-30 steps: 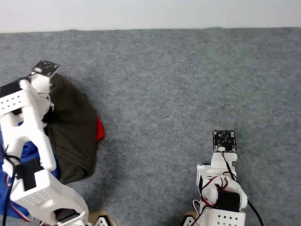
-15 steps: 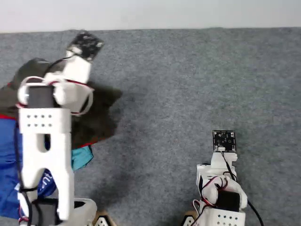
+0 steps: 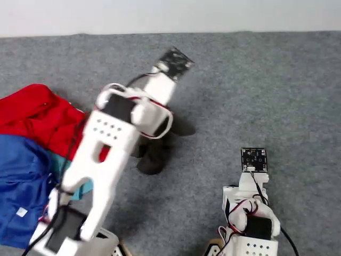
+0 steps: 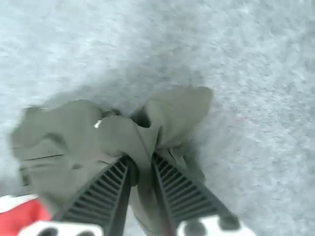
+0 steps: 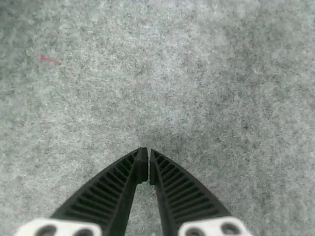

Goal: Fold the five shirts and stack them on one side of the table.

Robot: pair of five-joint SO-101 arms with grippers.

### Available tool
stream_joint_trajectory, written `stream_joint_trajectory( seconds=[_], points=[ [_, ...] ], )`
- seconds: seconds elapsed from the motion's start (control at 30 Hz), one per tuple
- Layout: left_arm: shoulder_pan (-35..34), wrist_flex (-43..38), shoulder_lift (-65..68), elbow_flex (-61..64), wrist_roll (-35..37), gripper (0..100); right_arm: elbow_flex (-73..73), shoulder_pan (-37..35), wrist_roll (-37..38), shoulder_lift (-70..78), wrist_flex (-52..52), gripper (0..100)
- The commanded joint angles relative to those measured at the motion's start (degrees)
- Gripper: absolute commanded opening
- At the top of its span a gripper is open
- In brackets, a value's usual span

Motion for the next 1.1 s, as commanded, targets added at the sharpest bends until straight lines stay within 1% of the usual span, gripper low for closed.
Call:
stream_joint_trajectory(
  seconds=[0.0, 0.2, 0.37, 0.47, 0.53, 0.63, 0.67, 0.77, 0.8, 1.07],
  points=[
    [2.5, -2.7, 3.3, -4.4, 2.8, 0, 0.9, -0.4, 0.6, -0.4, 0.1, 2.6],
    [2.6, -7.1, 10.3, -16.0, 7.4, 0, 0.9, -0.4, 0.6, -0.4, 0.1, 2.6],
    [2.3, -7.7, 18.5, -27.6, 7.5, 0, 0.9, -0.4, 0.6, -0.4, 0.1, 2.6],
    [1.2, -7.4, 25.1, -35.0, 9.8, 0, 0.9, -0.4, 0.6, -0.4, 0.1, 2.6],
    [0.9, -7.0, 29.5, -39.0, 10.0, 0, 0.9, -0.4, 0.6, -0.4, 0.1, 2.6],
    [0.1, -3.8, 34.6, -44.6, 10.0, 3, 0.9, -0.4, 0.6, -0.4, 0.1, 2.6],
    [-0.1, -1.9, 36.2, -46.5, 9.9, 6, 0.9, -0.4, 0.6, -0.4, 0.1, 2.6],
    [-0.8, 4.0, 39.4, -52.3, 9.9, 20, 0.9, -0.4, 0.6, -0.4, 0.1, 2.6],
    [-1.1, 5.9, 40.0, -54.5, 10.0, 23, 0.9, -0.4, 0.6, -0.4, 0.1, 2.6],
    [-2.6, 19.5, 40.7, -72.7, 8.0, 24, 0.9, -0.4, 0.6, -0.4, 0.1, 2.6]
  ],
)
